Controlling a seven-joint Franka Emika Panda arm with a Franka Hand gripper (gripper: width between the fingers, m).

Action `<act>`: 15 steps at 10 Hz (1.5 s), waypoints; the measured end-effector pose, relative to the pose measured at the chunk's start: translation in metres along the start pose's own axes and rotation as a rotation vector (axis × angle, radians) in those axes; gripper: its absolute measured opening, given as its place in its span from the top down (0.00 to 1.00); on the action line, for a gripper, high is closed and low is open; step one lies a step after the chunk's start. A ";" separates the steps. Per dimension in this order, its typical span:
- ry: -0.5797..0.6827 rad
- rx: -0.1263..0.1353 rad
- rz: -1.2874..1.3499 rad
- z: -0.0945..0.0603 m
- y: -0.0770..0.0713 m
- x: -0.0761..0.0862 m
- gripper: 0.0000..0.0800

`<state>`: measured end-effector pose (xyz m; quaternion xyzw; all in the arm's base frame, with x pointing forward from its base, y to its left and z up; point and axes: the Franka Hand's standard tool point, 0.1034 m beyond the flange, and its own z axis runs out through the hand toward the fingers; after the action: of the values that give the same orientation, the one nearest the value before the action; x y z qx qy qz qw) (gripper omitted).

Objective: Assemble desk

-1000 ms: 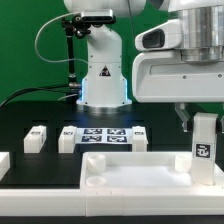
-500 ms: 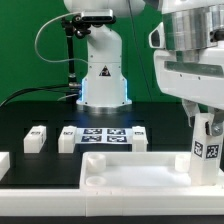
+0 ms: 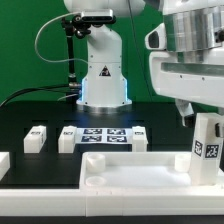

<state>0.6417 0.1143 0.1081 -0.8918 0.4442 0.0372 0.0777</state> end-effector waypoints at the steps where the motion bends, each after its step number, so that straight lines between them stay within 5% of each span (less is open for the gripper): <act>1: -0.004 0.000 -0.093 0.003 -0.001 -0.006 0.21; 2: 0.002 0.003 -0.138 0.005 0.000 -0.014 0.19; 6: 0.014 -0.011 -0.706 0.002 0.004 -0.002 0.19; 9: 0.013 -0.005 -0.713 0.001 0.004 -0.001 0.19; 10: 0.012 -0.003 -0.698 0.001 0.004 -0.001 0.33; 11: 0.011 -0.002 -0.614 0.002 0.003 -0.002 0.33; 12: 0.004 -0.010 -0.557 0.002 0.007 -0.002 0.55; 15: 0.003 -0.010 -0.374 0.003 0.007 -0.003 0.60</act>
Offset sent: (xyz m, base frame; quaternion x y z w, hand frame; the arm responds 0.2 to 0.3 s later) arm 0.0000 0.0000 0.0000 0.0000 0.0000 -0.1296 0.9916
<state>0.6348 0.1131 0.1049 -0.9592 0.2707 0.0231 0.0784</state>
